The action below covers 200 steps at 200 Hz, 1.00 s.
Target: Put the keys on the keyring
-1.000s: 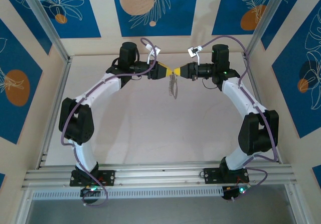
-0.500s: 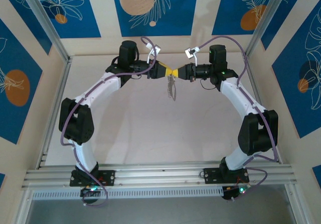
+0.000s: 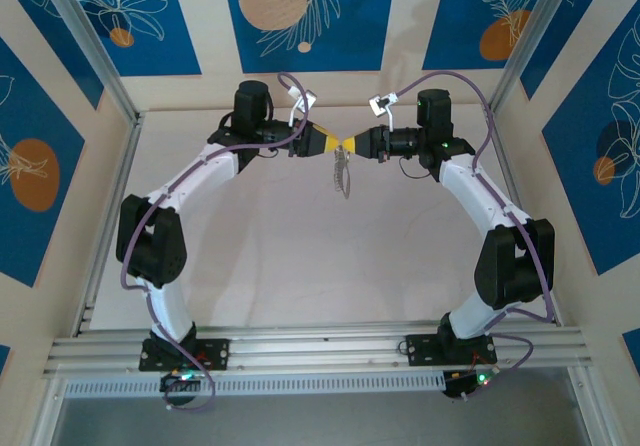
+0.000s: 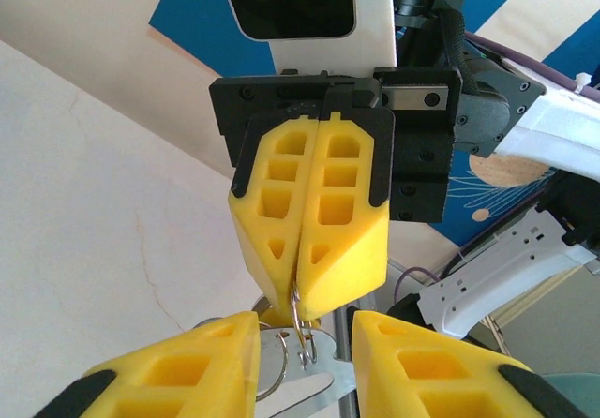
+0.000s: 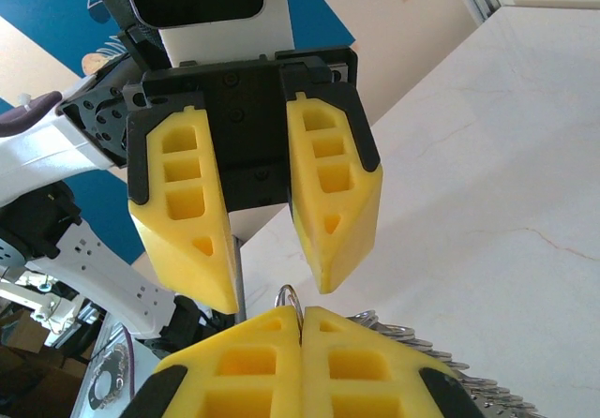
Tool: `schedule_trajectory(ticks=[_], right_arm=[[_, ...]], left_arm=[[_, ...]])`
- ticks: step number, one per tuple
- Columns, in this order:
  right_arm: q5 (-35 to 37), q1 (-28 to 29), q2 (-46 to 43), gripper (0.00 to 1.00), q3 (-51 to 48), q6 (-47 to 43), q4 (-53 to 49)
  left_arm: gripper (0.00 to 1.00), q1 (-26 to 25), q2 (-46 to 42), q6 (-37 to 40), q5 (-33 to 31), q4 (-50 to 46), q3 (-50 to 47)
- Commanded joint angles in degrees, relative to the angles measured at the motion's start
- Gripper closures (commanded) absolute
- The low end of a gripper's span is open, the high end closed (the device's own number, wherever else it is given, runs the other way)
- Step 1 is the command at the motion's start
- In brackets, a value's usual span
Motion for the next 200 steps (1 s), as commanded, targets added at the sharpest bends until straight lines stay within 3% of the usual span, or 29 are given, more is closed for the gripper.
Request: schedule_trajectory(ticks=[1,147,200], right_arm=[[-0.70,0.29,0.30,1.00,1.36,-0.49,-0.27],[-0.60,0.73,0.30,1.00,1.64,-0.42,-0.37],[-0.34,0.73,0.30,1.00,1.62,-0.42,-0.45]], left_arm=[[0.69,0.63,-0.37,0.09,2.40,1.42,-0.40],[0.73,0.10,2.00,-4.08,4.15,6.39,-0.76],[0.86,-0.07,2.51,-4.08,5.11,6.39,-0.93]])
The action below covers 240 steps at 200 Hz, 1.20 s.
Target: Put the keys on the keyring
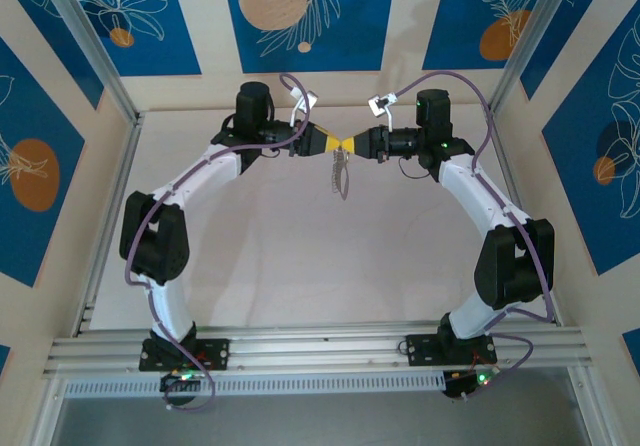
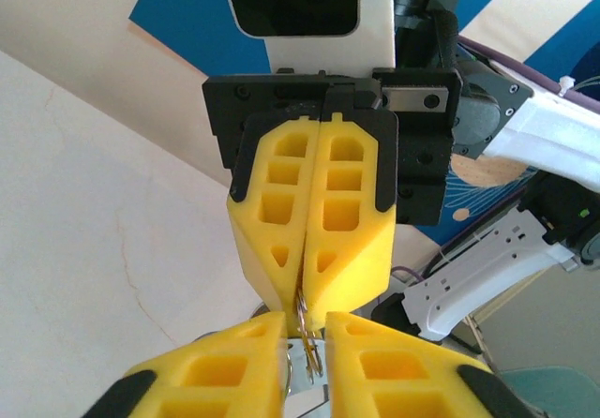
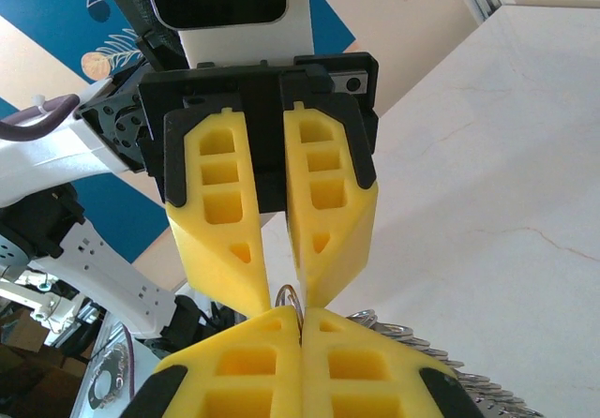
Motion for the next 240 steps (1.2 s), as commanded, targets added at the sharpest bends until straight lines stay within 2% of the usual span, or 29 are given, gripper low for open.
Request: schedule_trajectory(ticks=[1,71,92,126,169,203,230,240], right_arm=[[-0.50,0.27,0.30,1.00,1.62,-0.46,-0.51],[-0.23,0.67,0.30,1.00,1.51,-0.70,-0.85],[-0.10,0.80,0.38,1.00,1.58,-0.70,-0.94],[0.25,1.01,0.47,1.00,1.71,-0.74,-0.98],[0.61,1.10,0.43,1.00,1.60,-0.73,-1.20],[1.47,0.93,0.23,1.00,1.87,0.12,-1.00],[1.71,-0.74,-2.03,0.63,0.54,3.44,2.01],[1.80,-1.37,-3.24,0.57,-0.25,4.37,2.81]], left_arm=[[0.86,-0.05,0.90,0.42,2.51,1.24,-0.34],[0.95,-0.66,1.25,0.60,2.94,1.41,-0.30],[0.85,-0.75,1.35,0.44,3.34,1.63,-0.22],[0.83,-0.93,1.09,0.09,3.78,2.33,-0.30],[1.00,-1.02,0.83,-0.06,4.50,2.77,-0.89],[1.00,-1.02,-0.22,-0.91,3.90,5.13,-2.59],[1.00,-0.93,-1.90,-2.85,0.01,8.60,-4.49],[1.00,-0.93,-2.63,-4.50,-1.51,11.37,-5.57]])
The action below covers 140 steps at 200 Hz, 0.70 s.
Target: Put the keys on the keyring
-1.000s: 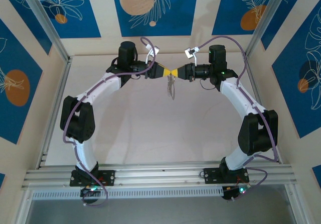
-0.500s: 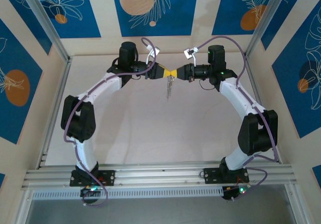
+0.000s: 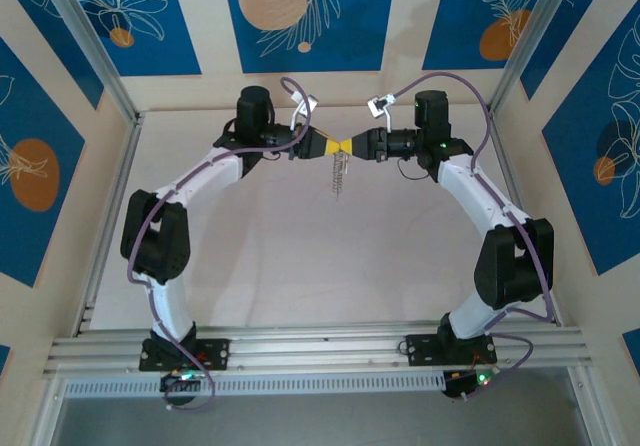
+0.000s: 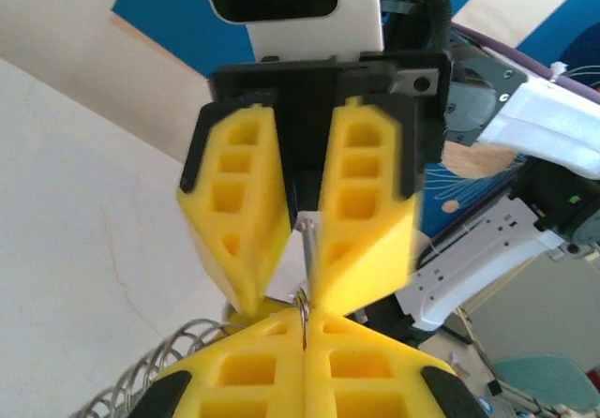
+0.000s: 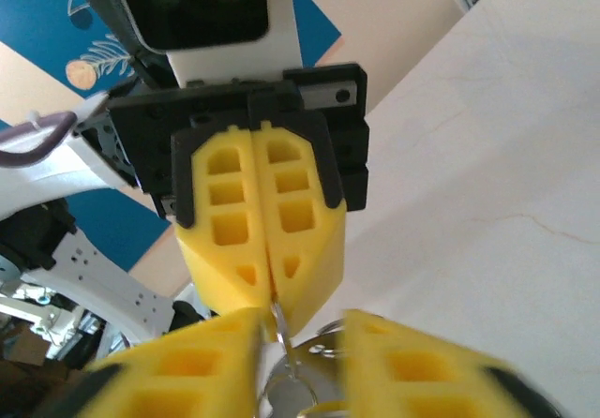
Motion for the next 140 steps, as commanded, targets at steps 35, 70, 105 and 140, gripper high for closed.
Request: schedule_trajectory(ticks=[35,70,105,140], right_arm=[[1.42,-3.10,-8.71,0.53,-5.51,5.13,6.86],[7.37,-2.78,-13.98,0.51,-13.70,8.41,13.89],[12.94,-1.39,-16.83,0.46,-19.01,9.54,20.97],[14.15,0.98,-15.21,0.44,-19.73,9.00,25.49]], left_arm=[[1.00,-0.25,-5.08,-9.67,-6.51,17.07,-6.41],[1.00,-0.17,-6.80,-14.09,-9.43,23.65,-8.84],[1.00,-0.18,-6.96,-21.66,-9.74,32.96,-10.48],[1.00,-0.15,-7.96,-25.06,-8.56,35.52,-11.19]])
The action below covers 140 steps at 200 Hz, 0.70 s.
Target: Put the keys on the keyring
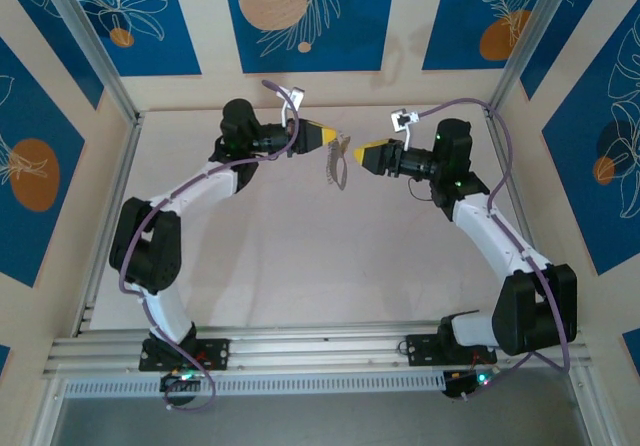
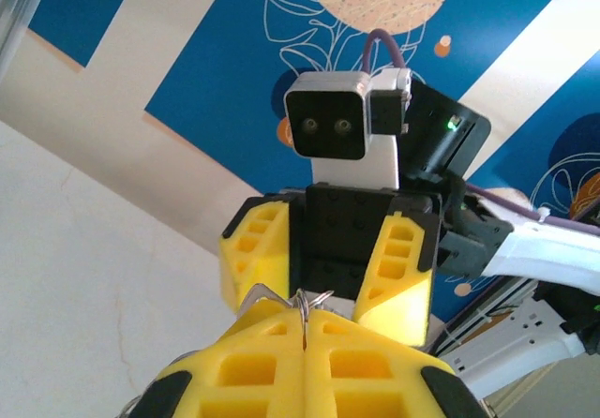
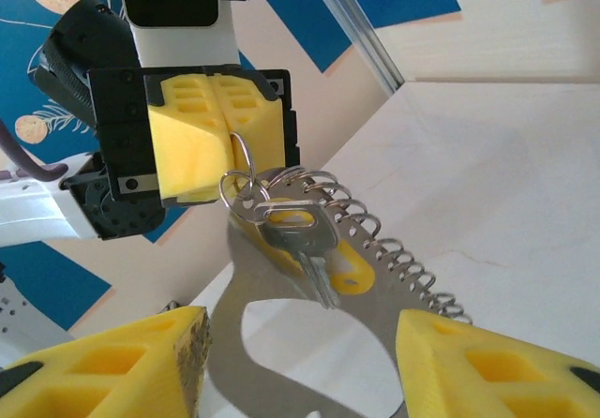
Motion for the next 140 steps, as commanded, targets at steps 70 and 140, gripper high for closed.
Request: schedule_trajectory(ticks=[70,140], right_arm=[[2.10,2.86,0.36,0.42,2.31,-3.27,4.10],[-0.09,2.20,3.88,0.37,3.45,-1.54,7.96]], left_arm=[[1.00,-0.12,-3.55,-4.35,2.03,6.43,-0.93],[1.00,-0.26,-3.06,-4.47,3.79,4.73,1.73]])
